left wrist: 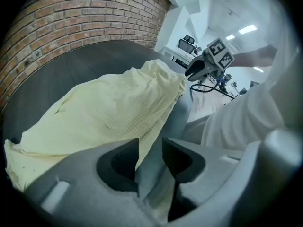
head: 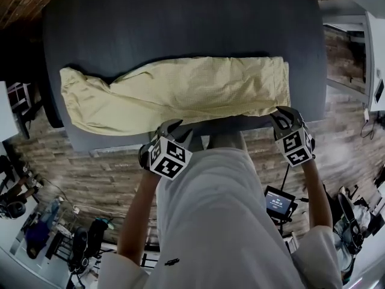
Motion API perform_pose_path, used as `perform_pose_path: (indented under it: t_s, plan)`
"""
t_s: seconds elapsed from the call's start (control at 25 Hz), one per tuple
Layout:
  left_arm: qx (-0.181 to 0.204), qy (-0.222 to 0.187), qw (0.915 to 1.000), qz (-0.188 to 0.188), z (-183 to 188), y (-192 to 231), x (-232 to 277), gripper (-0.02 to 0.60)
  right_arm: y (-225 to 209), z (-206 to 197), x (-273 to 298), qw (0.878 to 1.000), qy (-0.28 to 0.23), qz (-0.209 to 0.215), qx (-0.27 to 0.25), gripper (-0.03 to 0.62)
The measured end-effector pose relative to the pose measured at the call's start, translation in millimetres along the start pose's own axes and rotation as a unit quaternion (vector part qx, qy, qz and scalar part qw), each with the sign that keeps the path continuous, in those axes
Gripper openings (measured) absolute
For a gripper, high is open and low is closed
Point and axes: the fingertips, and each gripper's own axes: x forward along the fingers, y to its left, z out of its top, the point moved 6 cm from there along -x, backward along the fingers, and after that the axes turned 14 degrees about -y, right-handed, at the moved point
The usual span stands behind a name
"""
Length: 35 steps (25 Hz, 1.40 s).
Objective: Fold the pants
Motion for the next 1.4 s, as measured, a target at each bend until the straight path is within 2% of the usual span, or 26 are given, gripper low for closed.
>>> perform_pose_path:
  t_s: [0.24,0.64,0.96,1.4]
  plan:
    - [-0.018,-0.024,0.9993,0.021,-0.5,-10.4,-13.7,0.158,13.5,28.9,-4.8,0.999,-0.036,0.009,-0.017,0.118]
    - [-0.054,-0.064,0.9925,0.090,2.5,9.9,-48.5,0.141,38.5,80.9,4.6,0.994,-0.095,0.024,-0.042,0.050]
    - [-0.093,-0.078,0.9821,0.144,-14.0,37.9,-79.9,0.127,68.3,127.6,36.2,0.987,-0.131,0.078,-0.048,0.021]
    - [-0.132,-0.104,0.9635,0.208,-54.9,100.5,-152.7,0.126,124.5,235.8,82.6,0.973,-0.180,0.126,-0.069,0.021]
